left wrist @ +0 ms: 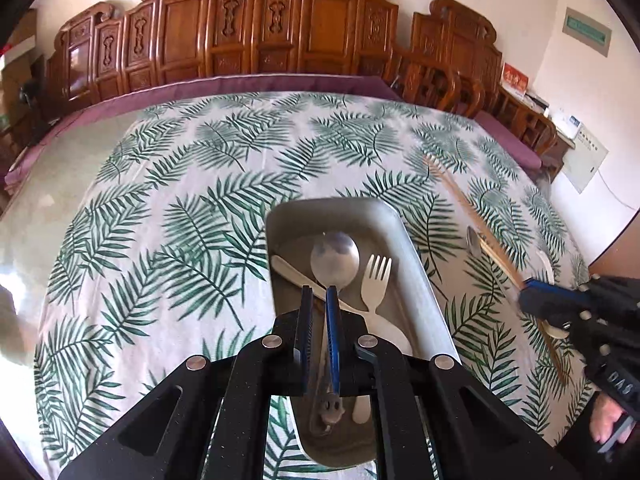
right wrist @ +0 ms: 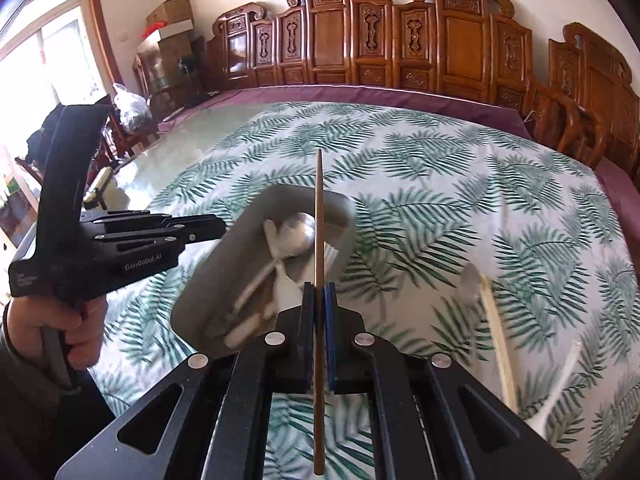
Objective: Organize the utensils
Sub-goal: 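Open the left tool to release the spoon while the right tool carries the chopstick to the tray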
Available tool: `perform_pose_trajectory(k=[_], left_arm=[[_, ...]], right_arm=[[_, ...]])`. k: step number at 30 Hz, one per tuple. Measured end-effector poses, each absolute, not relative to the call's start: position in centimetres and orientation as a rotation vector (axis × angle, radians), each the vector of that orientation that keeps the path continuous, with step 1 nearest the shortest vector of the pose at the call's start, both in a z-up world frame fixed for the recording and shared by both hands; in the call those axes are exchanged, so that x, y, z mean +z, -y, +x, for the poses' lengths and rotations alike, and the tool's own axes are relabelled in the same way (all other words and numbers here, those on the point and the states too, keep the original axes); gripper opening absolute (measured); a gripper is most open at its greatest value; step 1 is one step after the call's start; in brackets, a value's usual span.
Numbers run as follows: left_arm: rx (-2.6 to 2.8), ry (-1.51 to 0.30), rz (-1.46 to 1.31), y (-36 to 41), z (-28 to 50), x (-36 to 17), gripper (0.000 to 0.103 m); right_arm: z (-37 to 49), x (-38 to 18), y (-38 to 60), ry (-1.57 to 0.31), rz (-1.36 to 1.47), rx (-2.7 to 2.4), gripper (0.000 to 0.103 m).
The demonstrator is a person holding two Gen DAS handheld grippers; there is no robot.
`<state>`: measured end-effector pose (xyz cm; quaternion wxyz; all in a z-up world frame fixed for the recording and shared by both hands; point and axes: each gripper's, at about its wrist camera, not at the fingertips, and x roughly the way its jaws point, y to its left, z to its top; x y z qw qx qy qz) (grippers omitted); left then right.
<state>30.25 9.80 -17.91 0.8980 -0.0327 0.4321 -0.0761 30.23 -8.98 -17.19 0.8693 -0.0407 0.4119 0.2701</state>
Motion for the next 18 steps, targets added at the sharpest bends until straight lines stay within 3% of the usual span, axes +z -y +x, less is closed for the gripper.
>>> perform_pose_trajectory(k=[6,10,18], left_arm=[[-0.119,-0.868,-0.079,-11.7,30.3,-17.0,0.010],[-0.068,-0.841,-0.093,-13.3,30.2,-16.5,0.041],[-0.013,-0.803,-0.155,-16.7,30.2,-15.7,0.074]], right_arm=[[31.2,-17.9,5.6,-0.873,-0.053,0.603,0.006],[32.0,-18.5,4.5,-0.887,-0.033,0.608,0.006],[33.6,-20.6,3.0,-0.920,0.015,0.589,0.006]])
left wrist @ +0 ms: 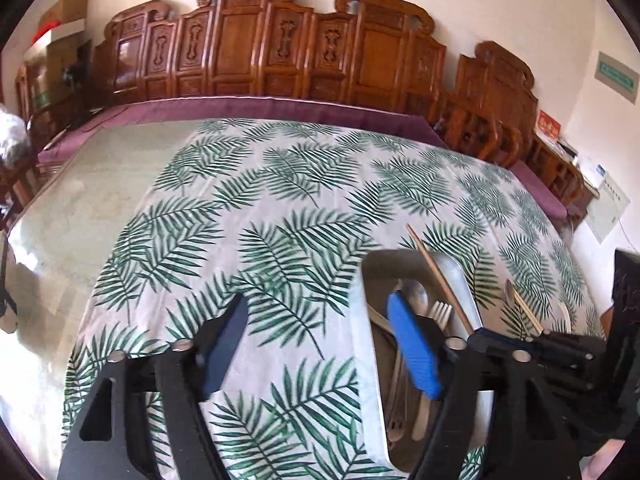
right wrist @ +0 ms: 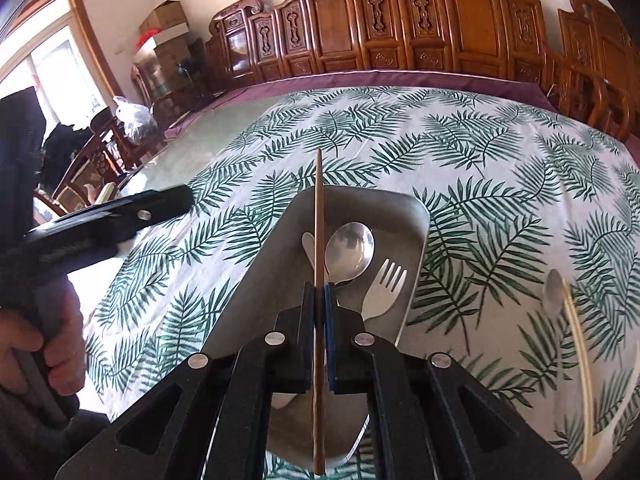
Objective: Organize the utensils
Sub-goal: 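Open the left tool to release the spoon while the right tool carries the chopstick to the tray, then lower the wooden chopstick into the tray and open the right tool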
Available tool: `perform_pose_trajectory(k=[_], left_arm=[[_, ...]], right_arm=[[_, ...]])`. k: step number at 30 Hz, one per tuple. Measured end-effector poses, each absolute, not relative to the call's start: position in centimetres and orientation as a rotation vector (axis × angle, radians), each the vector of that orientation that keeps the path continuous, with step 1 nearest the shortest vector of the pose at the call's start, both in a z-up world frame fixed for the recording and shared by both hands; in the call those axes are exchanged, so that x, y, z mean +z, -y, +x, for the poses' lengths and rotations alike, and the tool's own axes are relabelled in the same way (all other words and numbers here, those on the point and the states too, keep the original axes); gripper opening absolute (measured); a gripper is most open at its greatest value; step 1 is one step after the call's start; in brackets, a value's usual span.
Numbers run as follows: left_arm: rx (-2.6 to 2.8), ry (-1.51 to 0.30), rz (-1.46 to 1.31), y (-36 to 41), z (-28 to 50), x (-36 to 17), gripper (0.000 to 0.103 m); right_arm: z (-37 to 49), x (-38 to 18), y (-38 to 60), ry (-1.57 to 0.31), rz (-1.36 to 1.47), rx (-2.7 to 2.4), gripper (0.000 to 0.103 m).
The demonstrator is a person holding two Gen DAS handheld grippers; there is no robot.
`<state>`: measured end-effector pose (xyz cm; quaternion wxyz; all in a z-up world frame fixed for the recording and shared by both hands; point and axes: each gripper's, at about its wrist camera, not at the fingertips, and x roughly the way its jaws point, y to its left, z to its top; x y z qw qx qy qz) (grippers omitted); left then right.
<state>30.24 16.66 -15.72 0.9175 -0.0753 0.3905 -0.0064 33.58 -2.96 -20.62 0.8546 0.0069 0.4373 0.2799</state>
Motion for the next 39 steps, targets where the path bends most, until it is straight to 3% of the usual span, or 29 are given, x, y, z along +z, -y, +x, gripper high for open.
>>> perform_pose_trajectory(k=[4,10,25,39], left_arm=[[0.004,-0.801,-0.160,-17.4,30.3,-15.8,0.085],[0.010,-0.796,-0.157,-17.8,30.3,-15.7,0.089],[-0.011,-0.803,-0.124,-16.6,30.4,-16.1,0.090],[-0.118,-0.789,-0.093,-12.1,29.5,-15.4,0.090]], right_arm=[[34.1,-21.8,2.3,-0.934,0.028,0.572,0.006],[33.7,-23.3,1.7,-0.960,0.005,0.568,0.006],[33.0,-22.6,2.6,-0.937,0.007,0.621,0.008],[29.5,-16.9,14.7,-0.837,-0.050,0.463,0.008]])
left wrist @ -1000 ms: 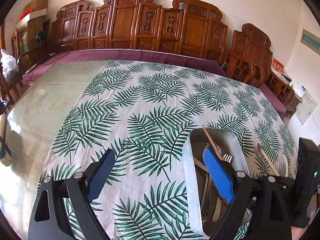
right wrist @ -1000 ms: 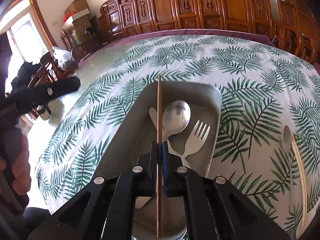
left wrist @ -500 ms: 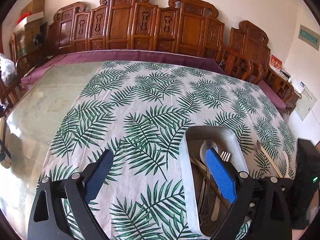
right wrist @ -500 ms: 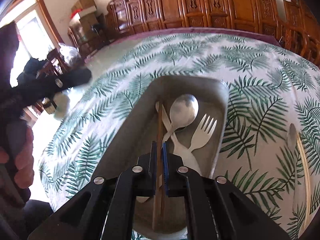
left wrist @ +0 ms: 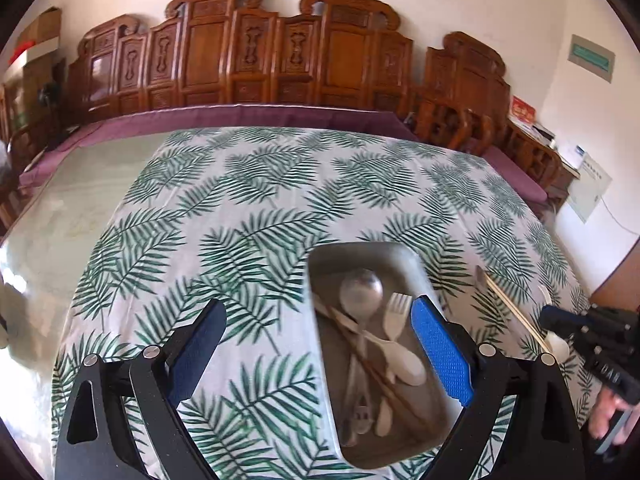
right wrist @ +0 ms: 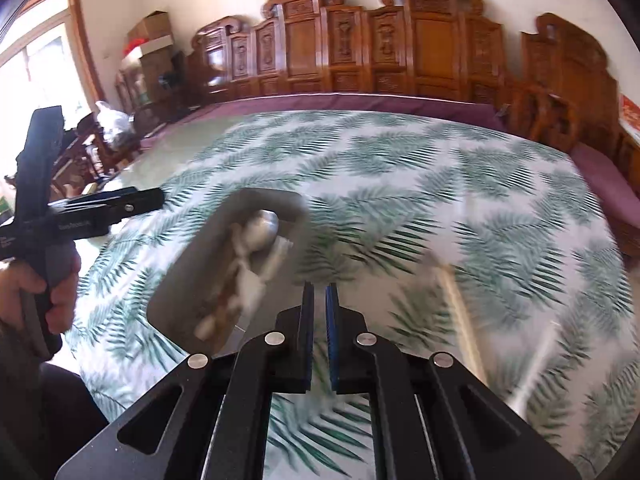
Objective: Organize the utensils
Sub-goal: 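Lower the wooden chopstick into the tray and open the right tool, then move the right tool back to the pile and grasp a bamboo chopstick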
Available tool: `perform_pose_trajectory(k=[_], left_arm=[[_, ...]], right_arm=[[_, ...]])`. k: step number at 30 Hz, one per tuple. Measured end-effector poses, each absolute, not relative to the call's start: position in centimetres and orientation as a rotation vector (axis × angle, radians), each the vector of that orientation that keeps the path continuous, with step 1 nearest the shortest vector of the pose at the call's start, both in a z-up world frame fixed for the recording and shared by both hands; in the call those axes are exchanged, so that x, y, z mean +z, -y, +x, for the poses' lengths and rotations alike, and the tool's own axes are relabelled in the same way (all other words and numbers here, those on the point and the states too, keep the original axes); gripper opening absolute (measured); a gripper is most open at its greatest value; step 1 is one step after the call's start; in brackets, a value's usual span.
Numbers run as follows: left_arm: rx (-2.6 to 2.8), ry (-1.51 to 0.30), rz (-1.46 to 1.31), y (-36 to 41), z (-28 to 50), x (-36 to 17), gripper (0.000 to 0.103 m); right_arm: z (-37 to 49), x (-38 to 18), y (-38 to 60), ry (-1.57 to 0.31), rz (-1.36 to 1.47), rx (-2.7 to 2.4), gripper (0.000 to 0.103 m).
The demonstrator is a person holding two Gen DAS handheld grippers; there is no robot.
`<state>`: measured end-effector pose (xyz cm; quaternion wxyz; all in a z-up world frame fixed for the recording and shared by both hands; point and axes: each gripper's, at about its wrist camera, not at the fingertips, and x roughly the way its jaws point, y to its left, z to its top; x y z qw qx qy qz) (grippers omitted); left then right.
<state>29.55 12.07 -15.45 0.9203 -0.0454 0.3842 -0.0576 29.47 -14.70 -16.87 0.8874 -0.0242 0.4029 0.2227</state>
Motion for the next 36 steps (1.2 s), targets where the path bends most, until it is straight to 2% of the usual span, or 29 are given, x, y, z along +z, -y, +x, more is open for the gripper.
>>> perform_pose_trajectory(k=[2,5,6,19,36], left_arm=[[-0.143,-0.785,-0.087,-11.0,29.3,-15.2,0.090],[-0.180,-0.780,-0.067,-9.2,29.0,-15.0,0.090],[-0.188,-0.779,-0.060,-8.7,28.9,-14.9,0.090],[-0.307,-0.794,0.016,0.2,27.7,-16.2,0.090],[-0.342,-0.835,0.066,4.8,27.1,-18.6,0.090]], right_arm=[[29.2,-16.8,16.5,-0.839,-0.047,0.432,0.008],[28.5,-16.9,19.4,-0.840,-0.045,0.377,0.021],[28.3,-17.1,20.6,-0.844,-0.045,0.355,0.022],[28.7,-21.5,29.4,-0.914,-0.049,0.204,0.022],[33.6,-26.2,25.8,-1.010,-0.125,0.384,0.022]])
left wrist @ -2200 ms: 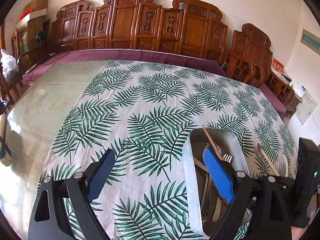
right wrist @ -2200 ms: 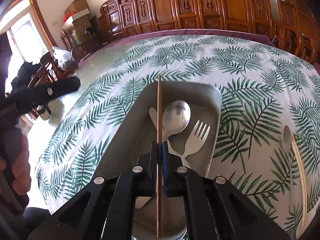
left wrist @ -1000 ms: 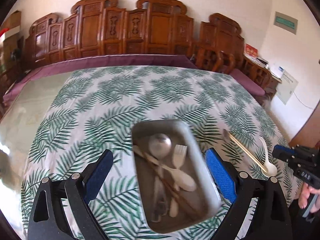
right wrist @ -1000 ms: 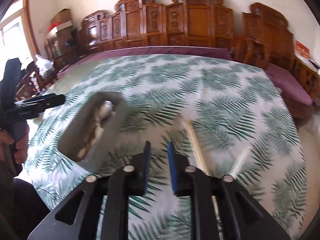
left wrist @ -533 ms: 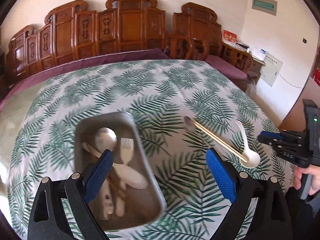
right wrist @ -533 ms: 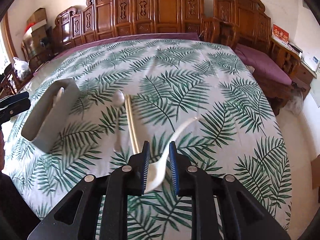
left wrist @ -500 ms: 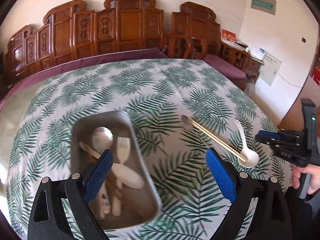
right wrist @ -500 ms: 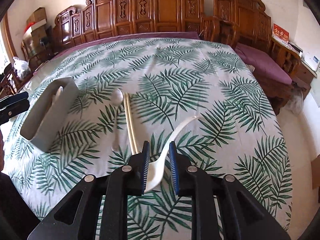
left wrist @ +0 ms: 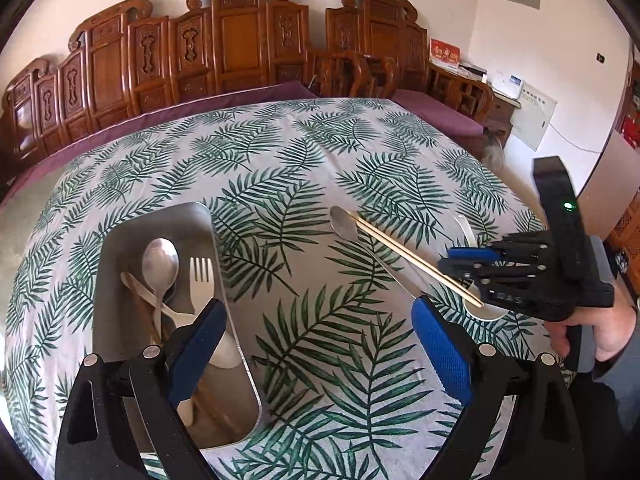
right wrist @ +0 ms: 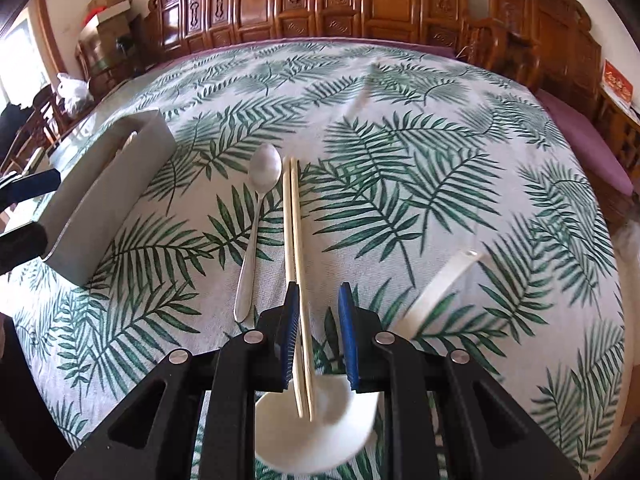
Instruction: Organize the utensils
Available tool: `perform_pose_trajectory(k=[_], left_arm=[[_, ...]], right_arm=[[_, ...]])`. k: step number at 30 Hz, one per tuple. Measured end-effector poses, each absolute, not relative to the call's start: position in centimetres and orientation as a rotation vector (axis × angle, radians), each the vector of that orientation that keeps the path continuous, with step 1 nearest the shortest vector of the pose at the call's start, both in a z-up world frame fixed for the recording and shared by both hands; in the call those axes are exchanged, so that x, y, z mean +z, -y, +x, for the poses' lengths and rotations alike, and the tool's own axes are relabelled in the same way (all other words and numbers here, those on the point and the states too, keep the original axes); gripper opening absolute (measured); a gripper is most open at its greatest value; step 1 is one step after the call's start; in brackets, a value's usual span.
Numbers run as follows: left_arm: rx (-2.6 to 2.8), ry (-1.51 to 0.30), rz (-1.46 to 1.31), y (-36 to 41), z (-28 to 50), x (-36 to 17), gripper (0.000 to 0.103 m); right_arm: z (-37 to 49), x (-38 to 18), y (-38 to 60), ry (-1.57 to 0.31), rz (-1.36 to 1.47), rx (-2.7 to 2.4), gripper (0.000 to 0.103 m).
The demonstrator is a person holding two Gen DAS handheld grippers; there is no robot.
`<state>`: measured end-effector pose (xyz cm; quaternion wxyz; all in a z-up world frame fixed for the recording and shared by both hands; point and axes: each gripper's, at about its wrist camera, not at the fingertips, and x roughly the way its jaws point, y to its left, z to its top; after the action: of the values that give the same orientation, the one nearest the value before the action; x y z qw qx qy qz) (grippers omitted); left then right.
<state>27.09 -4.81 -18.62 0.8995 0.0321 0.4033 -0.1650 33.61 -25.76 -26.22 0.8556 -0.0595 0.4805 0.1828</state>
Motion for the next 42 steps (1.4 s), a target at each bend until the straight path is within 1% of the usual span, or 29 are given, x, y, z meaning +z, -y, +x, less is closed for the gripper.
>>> perform_pose_trajectory(k=[7,13,14,15,16,21,30,31,35,40,41,42], left_arm=[[-0.354,-0.856,0.094,5.8,27.2,-19.5,0.090],[-0.348,-0.859,0.105,6.3,27.1,-19.8,0.090],[-0.346,-0.858,0.106,6.4,27.1,-19.8,0.090],[-0.344,-0.857,0.107,6.6,27.1,-19.8,0.090],[-0.342,-0.857,0.106,6.7,27.1,-19.8,0.090],[-0.333,-0.864,0.138,8.4,27.8,-20.6,0.090],[-0.321,-0.900,0.141,10.6,31.0,-21.7,0.089],[-0.321,-0.905,0.131,10.7,31.5,-21.8,0.084],[-0.311,-0.925,0.074,11.4,34.4,-21.9,0.073],[-0.281,-0.960,0.018,11.9,37.8,-23.0,0.056],[-0.272,-0.972,0.011,12.0,38.6,-23.4,0.054],[-0.268,-0.980,0.008,12.1,39.0,-23.7,0.050]], right_arm=[[34.5,-26.7,26.2,-1.018,-0.098,0.412,0.022],[34.9,-27.1,24.5,-1.011,-0.201,0.404,0.022],[35.0,-27.1,24.5,-1.009,-0.205,0.402,0.017],[35.0,-27.1,24.5,-1.009,-0.199,0.402,0.008],[35.1,-27.1,24.7,-1.010,-0.194,0.401,0.006],[35.0,-26.7,24.9,-0.995,-0.202,0.411,0.006],[35.4,-24.8,28.2,-0.932,-0.090,0.390,0.006],[35.5,-24.7,28.5,-0.929,-0.080,0.390,0.006],[35.5,-24.4,29.8,-0.917,-0.044,0.379,0.006],[35.6,-24.6,30.5,-0.921,-0.013,0.377,0.006],[35.6,-24.6,30.5,-0.922,-0.009,0.380,0.006],[35.6,-24.6,30.5,-0.921,-0.002,0.385,0.006]])
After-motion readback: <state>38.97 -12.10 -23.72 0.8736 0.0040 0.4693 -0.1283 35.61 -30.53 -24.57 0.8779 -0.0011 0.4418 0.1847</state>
